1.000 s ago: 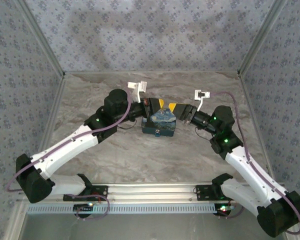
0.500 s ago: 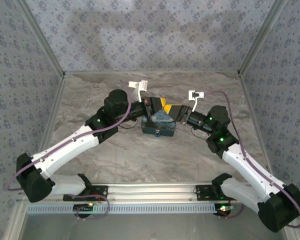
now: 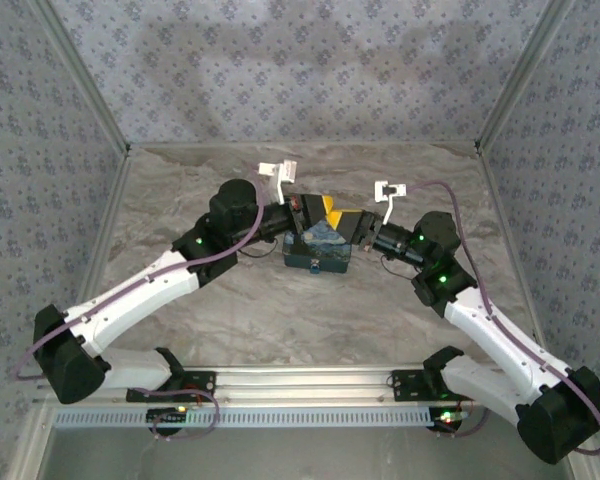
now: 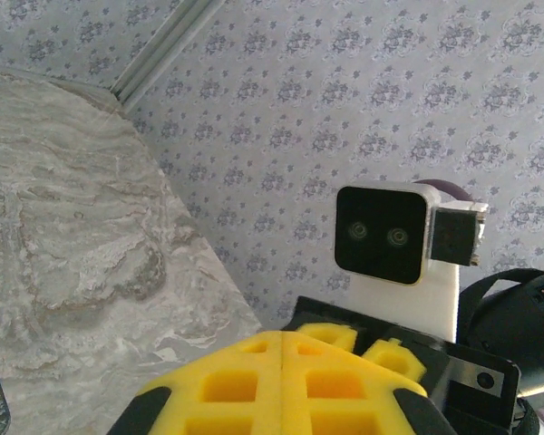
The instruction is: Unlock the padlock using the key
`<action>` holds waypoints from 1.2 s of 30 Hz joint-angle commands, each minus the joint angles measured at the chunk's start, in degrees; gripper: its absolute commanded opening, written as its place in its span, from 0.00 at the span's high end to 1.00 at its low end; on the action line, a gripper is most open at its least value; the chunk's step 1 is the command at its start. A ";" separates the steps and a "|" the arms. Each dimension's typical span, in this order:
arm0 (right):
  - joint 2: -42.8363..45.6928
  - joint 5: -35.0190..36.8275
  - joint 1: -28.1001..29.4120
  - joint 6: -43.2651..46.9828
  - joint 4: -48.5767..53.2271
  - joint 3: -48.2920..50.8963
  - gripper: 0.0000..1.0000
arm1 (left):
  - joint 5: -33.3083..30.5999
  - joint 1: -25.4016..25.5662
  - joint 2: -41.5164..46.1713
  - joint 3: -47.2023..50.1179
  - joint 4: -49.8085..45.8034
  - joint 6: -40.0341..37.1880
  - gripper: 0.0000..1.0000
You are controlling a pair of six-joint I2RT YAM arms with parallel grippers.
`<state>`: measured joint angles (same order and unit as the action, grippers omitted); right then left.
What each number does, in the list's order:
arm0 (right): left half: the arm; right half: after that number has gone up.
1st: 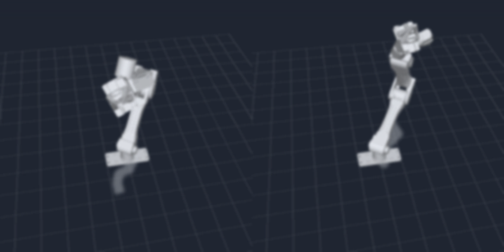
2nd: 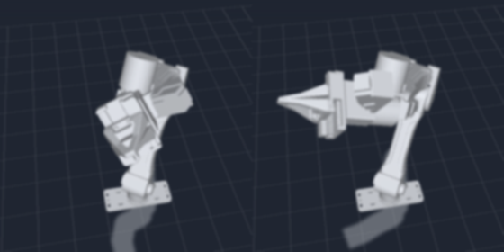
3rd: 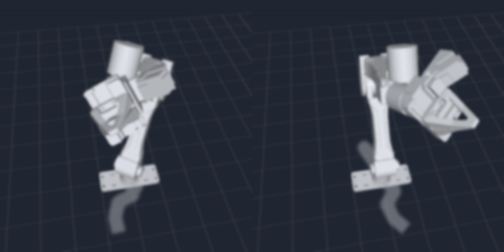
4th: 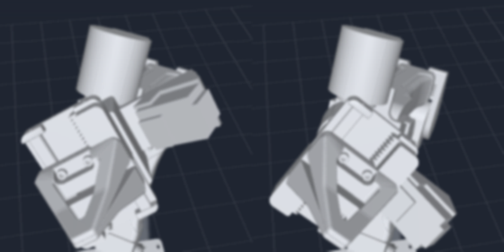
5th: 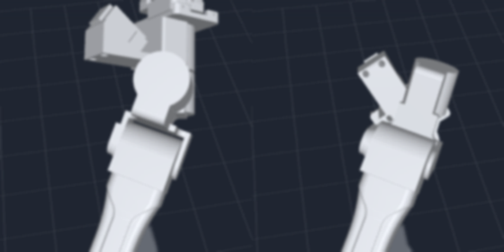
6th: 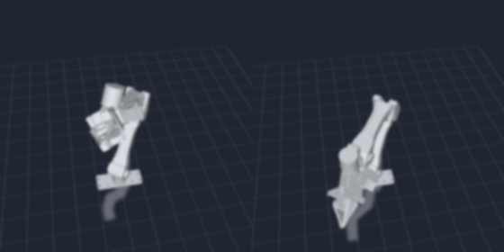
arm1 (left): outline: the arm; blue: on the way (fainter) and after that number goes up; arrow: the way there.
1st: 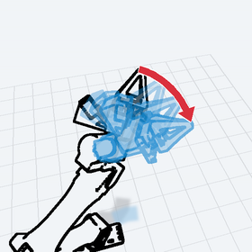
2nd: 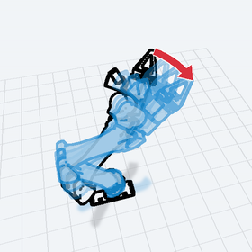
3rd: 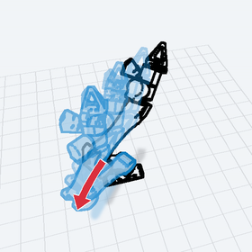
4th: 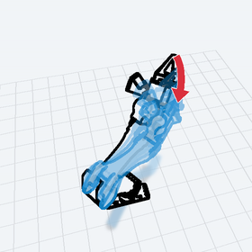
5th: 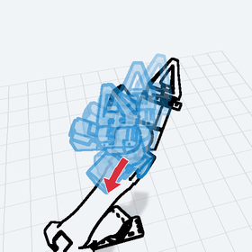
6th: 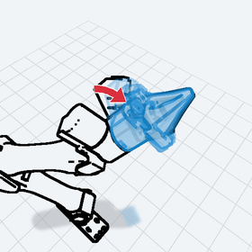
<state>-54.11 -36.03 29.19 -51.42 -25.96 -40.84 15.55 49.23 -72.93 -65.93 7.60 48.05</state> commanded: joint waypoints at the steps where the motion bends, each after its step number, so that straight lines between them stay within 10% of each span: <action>1: 0.31 -0.96 0.08 1.42 0.22 -1.70 1.00 | 0.85 0.60 0.78 -0.05 3.74 0.22 1.00; 5: 0.92 -0.81 0.00 3.97 3.17 -2.39 1.00 | 0.37 0.60 1.23 -0.29 2.84 -0.17 1.00; 10: 2.65 1.05 -0.27 11.65 12.68 -4.67 1.00 | -2.27 0.01 2.06 -0.91 -1.69 -0.04 0.63; 16: 3.80 8.98 0.67 25.74 29.27 -9.82 1.00 | -6.86 -0.78 4.01 -1.14 -8.75 0.54 0.54; 36: -0.55 67.28 23.55 58.89 35.49 -14.23 1.00 | -11.25 -1.65 1.88 -4.28 -17.50 7.10 0.38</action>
<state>-55.20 20.93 51.05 1.91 12.80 -55.11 3.40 47.62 -70.54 -67.68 -10.74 53.47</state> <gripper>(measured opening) 0.064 0.615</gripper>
